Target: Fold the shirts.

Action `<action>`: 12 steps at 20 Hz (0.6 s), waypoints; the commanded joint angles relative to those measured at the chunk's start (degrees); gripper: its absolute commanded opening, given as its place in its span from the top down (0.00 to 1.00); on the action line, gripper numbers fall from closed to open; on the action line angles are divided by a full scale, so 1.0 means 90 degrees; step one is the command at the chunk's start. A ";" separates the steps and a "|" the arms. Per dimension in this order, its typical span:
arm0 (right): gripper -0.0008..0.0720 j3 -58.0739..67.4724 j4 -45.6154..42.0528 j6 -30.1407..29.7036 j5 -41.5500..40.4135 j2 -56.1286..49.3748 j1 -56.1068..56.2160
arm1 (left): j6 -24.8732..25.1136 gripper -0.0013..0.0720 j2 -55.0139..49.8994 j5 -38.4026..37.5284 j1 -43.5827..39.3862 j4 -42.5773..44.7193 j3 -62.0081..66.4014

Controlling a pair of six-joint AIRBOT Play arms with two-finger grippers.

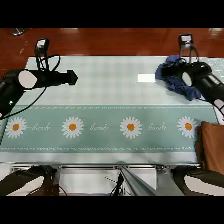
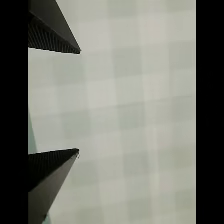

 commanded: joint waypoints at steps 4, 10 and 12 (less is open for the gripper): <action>0.14 0.1049 0.0539 0.0253 0.0840 -0.1304 -0.2038 | 0.0010 0.02 -0.0447 0.0522 0.0017 0.0129 -0.0002; 0.15 0.1103 0.2011 -0.1078 0.1639 -0.2038 -0.2557 | -0.0010 0.02 -0.0629 0.0238 0.0017 0.0126 -0.0002; 0.20 0.1103 0.2261 -0.1137 0.1671 -0.2106 -0.2557 | -0.0005 0.03 -0.0629 -0.0206 0.0017 0.0126 -0.0002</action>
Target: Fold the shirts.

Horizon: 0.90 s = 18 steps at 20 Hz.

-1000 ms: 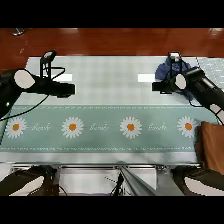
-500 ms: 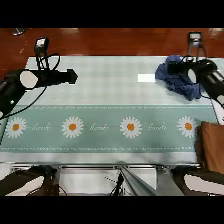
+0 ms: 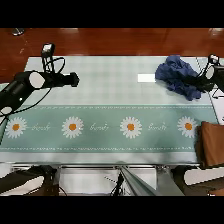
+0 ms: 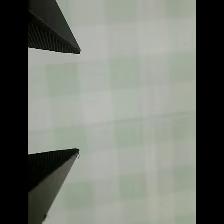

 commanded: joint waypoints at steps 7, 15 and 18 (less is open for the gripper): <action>0.96 0.0855 0.3058 -0.1977 0.0850 -0.0095 -0.0107 | -0.0005 0.03 0.0083 -0.3077 0.0857 0.0010 0.0121; 0.96 0.2752 0.3354 -0.3096 0.0583 0.2421 0.0984 | -0.0005 0.03 0.2499 -0.3356 0.1314 -0.0971 -0.1399; 0.96 0.2752 0.3330 -0.3235 -0.0308 0.3373 0.1515 | -0.0012 0.03 0.3716 -0.2817 0.1088 -0.1518 -0.2295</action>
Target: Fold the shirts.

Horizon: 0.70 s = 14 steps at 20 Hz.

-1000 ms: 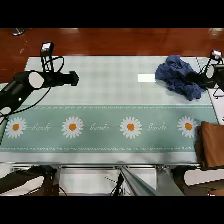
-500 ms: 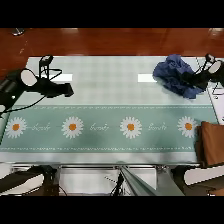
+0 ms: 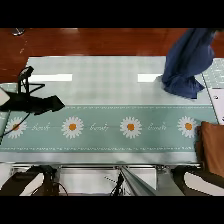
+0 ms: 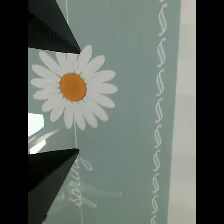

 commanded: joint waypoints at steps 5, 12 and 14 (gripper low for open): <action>0.96 0.0138 0.0080 -0.1003 -0.0894 0.1821 0.1156 | 0.0000 0.03 0.1732 0.0437 -0.0172 -0.1020 -0.1192; 0.96 -0.0619 0.0151 -0.0578 0.1321 0.2011 0.2786 | 0.0005 0.03 0.1673 0.0959 -0.0194 -0.1127 -0.1382; 0.96 -0.1698 0.0250 -0.0083 0.1236 0.1872 0.3347 | 0.0005 0.03 0.1673 0.0974 -0.0197 -0.1146 -0.1457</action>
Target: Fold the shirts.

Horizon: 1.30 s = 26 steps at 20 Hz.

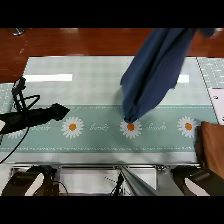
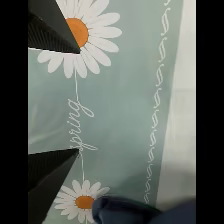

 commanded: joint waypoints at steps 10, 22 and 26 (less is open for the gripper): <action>0.28 -0.2749 0.2594 0.0699 -0.1360 -0.2608 0.2166 | 0.0005 0.03 0.0019 0.0180 -0.0005 -0.0095 -0.0219; 0.20 -0.3886 0.0831 0.0486 0.0821 -0.0685 -0.3495 | 0.0216 0.02 -0.0867 -0.0058 -0.0855 -0.1545 -0.1149; 0.13 -0.5289 0.1035 0.0386 0.0313 -0.0464 -0.3548 | 0.1549 0.02 -0.2565 0.1321 -0.1197 -0.3349 -0.0957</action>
